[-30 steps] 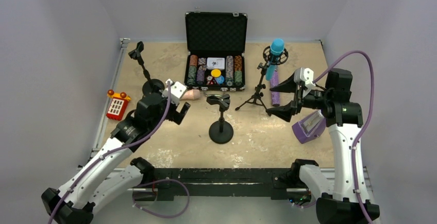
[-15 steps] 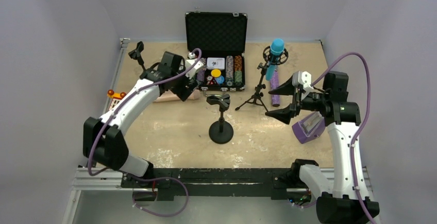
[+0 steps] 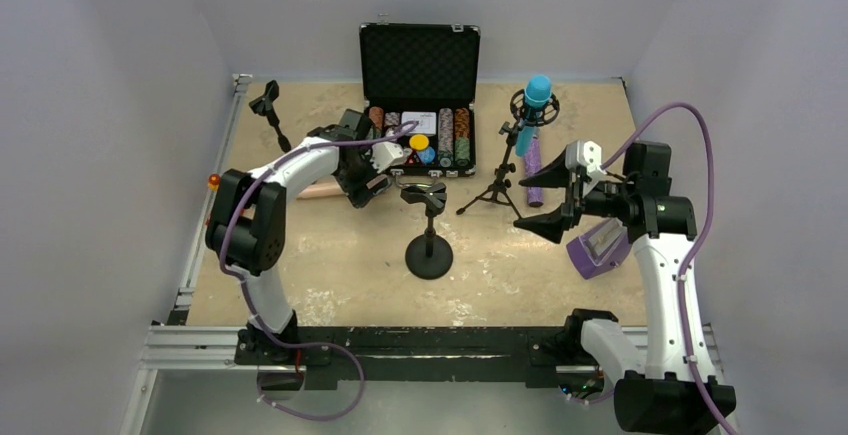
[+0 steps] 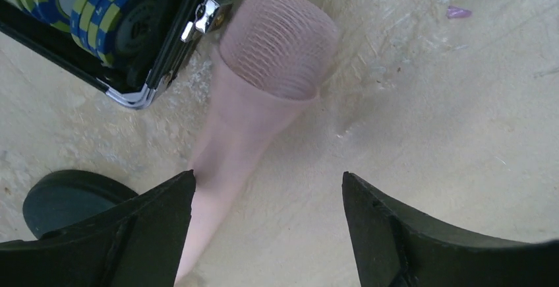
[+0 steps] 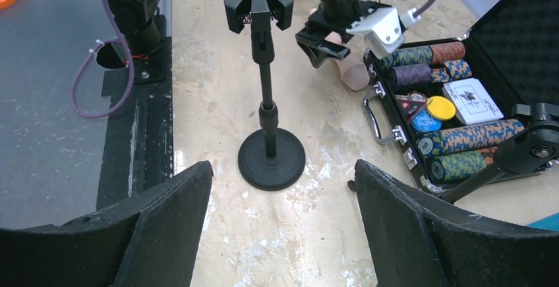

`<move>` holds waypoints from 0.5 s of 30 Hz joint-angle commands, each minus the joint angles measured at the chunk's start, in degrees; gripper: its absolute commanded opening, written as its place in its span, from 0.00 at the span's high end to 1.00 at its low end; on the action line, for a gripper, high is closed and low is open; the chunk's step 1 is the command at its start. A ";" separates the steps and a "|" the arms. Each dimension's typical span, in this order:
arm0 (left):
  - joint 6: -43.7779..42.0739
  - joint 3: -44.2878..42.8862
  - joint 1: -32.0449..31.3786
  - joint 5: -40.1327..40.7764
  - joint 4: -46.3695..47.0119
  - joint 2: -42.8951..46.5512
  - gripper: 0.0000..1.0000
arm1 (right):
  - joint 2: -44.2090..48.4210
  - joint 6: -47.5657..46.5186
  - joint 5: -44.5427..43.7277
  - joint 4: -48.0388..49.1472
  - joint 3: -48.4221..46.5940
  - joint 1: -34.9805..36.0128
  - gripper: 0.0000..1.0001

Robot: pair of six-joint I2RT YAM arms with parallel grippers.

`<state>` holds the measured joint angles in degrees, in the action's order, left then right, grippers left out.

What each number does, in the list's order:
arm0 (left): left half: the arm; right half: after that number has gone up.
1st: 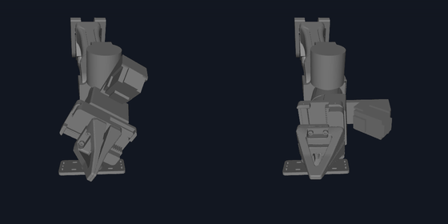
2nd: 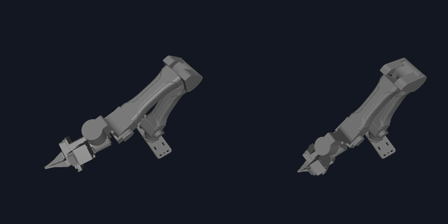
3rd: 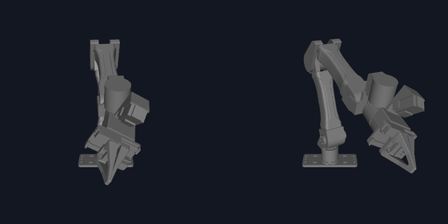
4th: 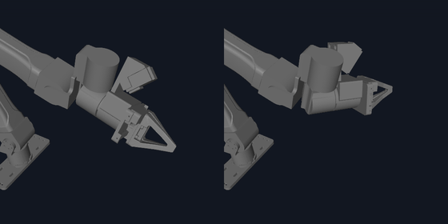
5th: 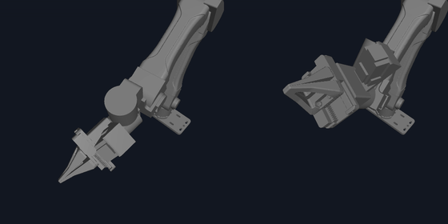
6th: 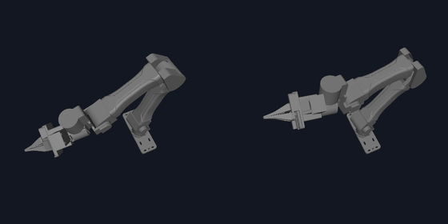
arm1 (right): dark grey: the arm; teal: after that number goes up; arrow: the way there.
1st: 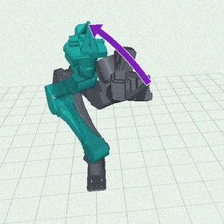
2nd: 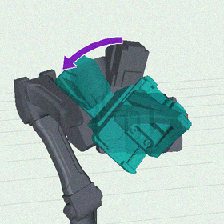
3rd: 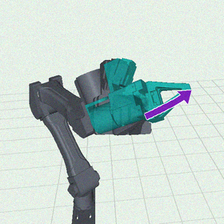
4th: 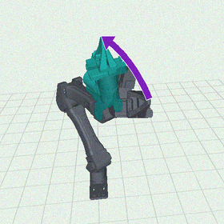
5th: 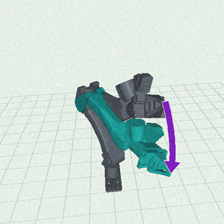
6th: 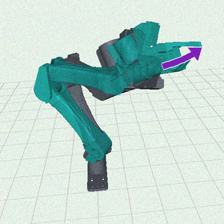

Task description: Attach the microphones to the stand

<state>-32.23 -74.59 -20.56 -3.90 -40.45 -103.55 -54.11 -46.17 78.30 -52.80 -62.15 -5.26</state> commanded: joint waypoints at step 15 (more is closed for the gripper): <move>2.16 -6.97 1.40 -4.31 -3.25 -7.61 0.45 | -0.40 -4.48 3.14 -2.89 0.36 0.16 0.17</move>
<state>-32.95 -79.53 -19.53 -6.22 -41.45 -111.11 -54.76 -48.82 79.11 -54.33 -61.67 -5.26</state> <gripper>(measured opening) 0.609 0.826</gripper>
